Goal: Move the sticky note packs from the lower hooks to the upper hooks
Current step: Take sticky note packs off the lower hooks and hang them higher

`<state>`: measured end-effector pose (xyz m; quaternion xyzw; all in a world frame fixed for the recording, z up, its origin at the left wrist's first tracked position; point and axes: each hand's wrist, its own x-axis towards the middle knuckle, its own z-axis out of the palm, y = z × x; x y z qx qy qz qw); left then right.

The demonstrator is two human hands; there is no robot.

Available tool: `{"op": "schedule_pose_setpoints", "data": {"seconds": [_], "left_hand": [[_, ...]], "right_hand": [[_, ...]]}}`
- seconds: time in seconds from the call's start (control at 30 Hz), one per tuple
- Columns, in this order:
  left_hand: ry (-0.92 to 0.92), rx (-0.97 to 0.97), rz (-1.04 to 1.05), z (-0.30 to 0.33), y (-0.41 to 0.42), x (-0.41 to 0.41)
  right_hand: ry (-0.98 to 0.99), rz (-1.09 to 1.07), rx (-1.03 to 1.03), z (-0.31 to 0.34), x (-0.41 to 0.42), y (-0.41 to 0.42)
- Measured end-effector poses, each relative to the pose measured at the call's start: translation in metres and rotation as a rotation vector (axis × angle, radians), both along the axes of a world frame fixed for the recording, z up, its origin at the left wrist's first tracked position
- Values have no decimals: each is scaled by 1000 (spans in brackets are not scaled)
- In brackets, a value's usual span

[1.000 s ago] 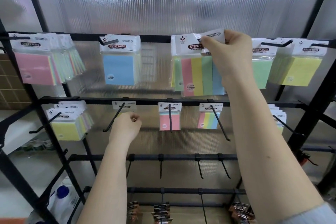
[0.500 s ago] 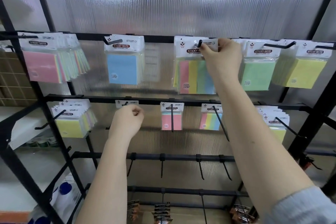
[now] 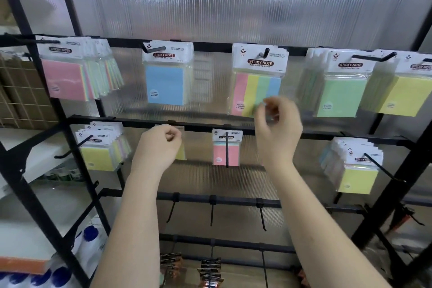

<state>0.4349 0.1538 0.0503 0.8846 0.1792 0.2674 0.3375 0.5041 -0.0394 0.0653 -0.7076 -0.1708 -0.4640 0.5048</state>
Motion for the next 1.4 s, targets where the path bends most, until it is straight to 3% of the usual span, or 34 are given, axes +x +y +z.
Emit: {"op": "schedule_pose_setpoints", "data": {"seconds": [0.23, 0.37, 0.5, 0.63, 1.13, 1.4], "left_hand": [[29, -1, 53, -6, 19, -7], [42, -57, 71, -7, 31, -9], [80, -51, 72, -10, 41, -9], [105, -60, 65, -9, 51, -9], [135, -37, 18, -14, 82, -14], [153, -44, -27, -20, 88, -17]], "right_hand": [[91, 35, 42, -56, 9, 11], [421, 73, 48, -84, 32, 21], [740, 96, -80, -98, 63, 33], [958, 138, -132, -100, 84, 48], [910, -105, 177, -99, 74, 70], [871, 117, 243, -102, 51, 71]]}}
